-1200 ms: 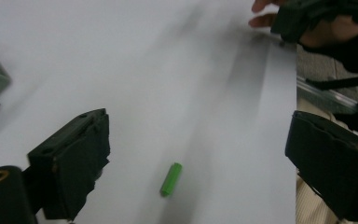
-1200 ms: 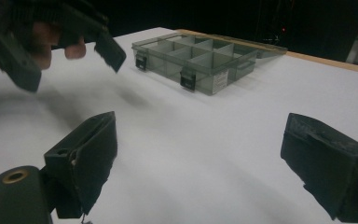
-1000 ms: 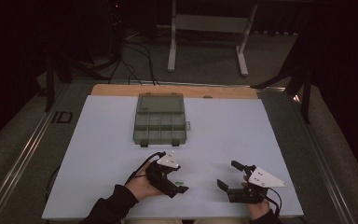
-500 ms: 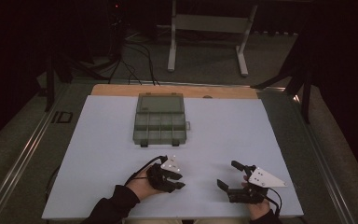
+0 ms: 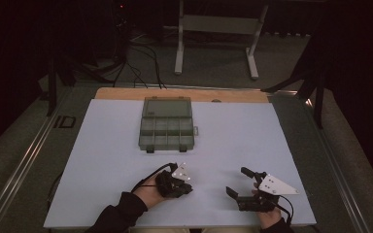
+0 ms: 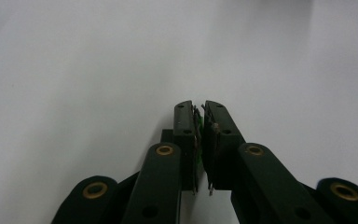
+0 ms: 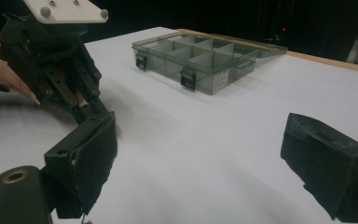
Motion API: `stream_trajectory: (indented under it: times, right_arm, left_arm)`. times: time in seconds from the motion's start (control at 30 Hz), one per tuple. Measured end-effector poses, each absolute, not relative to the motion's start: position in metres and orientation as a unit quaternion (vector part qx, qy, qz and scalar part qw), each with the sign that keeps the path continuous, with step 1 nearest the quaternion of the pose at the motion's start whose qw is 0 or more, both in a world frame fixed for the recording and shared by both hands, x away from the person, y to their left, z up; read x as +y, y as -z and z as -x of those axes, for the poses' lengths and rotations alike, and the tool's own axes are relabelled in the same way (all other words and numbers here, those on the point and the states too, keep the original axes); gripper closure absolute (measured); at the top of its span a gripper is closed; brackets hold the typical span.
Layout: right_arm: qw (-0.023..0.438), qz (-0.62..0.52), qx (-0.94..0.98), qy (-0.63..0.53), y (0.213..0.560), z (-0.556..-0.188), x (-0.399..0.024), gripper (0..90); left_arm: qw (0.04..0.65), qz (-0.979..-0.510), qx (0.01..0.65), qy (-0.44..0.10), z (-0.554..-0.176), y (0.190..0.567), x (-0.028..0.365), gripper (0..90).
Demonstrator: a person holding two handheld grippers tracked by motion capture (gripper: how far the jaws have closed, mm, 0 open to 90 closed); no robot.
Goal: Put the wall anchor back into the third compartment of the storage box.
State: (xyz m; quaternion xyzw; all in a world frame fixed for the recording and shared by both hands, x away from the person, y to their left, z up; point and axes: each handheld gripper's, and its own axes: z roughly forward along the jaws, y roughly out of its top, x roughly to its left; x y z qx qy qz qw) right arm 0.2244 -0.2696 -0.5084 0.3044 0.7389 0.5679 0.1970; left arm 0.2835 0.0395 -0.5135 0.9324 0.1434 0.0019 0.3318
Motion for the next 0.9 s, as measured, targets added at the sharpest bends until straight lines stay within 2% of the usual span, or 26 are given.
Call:
stream_trajectory:
  times: [0.33, 0.9]
  right_arm:
    - [0.197, -0.305, 0.738, -0.569, 0.508, -0.225, -0.270, 10.7]
    - [0.198, -0.303, 0.737, -0.570, 0.509, -0.225, -0.270, 10.8]
  left_arm:
    - [0.331, -0.932, 0.147, 0.001, -0.287, 0.504, 0.042, 83.3]
    - [0.383, -0.906, 0.180, -0.006, -0.300, 0.468, 0.059, 83.3]
